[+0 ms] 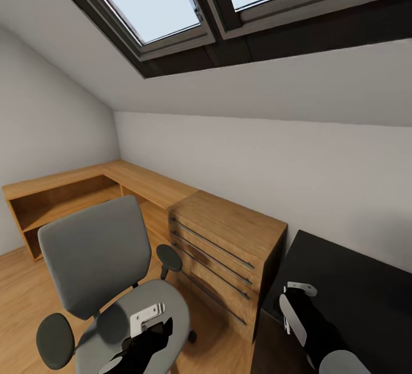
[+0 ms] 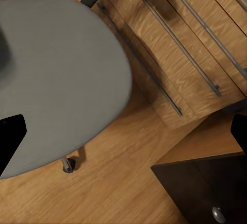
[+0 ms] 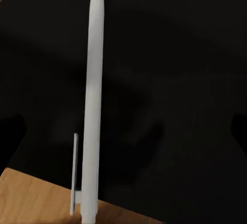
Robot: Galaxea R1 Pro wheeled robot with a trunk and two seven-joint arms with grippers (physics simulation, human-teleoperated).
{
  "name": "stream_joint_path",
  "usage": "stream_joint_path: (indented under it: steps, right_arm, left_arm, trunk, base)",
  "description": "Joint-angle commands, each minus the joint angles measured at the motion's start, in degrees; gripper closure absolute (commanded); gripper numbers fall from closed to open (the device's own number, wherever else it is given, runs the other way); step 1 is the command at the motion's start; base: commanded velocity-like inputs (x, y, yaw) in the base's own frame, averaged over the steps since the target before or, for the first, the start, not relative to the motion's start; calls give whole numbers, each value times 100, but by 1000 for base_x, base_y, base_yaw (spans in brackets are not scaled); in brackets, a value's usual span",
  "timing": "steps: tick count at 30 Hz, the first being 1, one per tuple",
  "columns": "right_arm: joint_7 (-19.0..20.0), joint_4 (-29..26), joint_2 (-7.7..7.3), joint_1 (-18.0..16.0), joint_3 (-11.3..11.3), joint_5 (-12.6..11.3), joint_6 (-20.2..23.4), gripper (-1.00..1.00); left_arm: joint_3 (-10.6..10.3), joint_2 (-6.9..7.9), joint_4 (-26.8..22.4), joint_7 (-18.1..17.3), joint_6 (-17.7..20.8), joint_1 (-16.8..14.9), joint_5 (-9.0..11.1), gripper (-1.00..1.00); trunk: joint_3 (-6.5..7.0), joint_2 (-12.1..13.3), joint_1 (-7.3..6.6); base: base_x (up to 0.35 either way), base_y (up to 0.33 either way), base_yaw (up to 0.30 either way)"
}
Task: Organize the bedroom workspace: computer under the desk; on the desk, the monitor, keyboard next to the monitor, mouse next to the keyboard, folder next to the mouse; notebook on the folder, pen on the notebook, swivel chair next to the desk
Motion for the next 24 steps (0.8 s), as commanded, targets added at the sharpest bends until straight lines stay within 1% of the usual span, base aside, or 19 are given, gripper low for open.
stream_joint_path:
  steps: [1, 23, 24]
  right_arm:
    - [-56, -5, -5, -4, 34, -60, 17, -100]
    - [-59, 176, 43, -5, 79, -60, 68, -100]
    - [-60, 176, 43, -5, 80, -60, 69, -100]
  left_arm:
    - [-2, -1, -10, 44, 9, -2, 47, -100]
    - [2, -1, -10, 47, 9, -2, 49, -100]
    - [3, -1, -10, 47, 9, -2, 47, -100]
  trunk:
    - [-6, -4, 1]
    - [-6, -4, 1]
    - [-24, -45, 23]
  base:
    - [0, 0, 0]
    - [0, 0, 0]
    - [0, 0, 0]
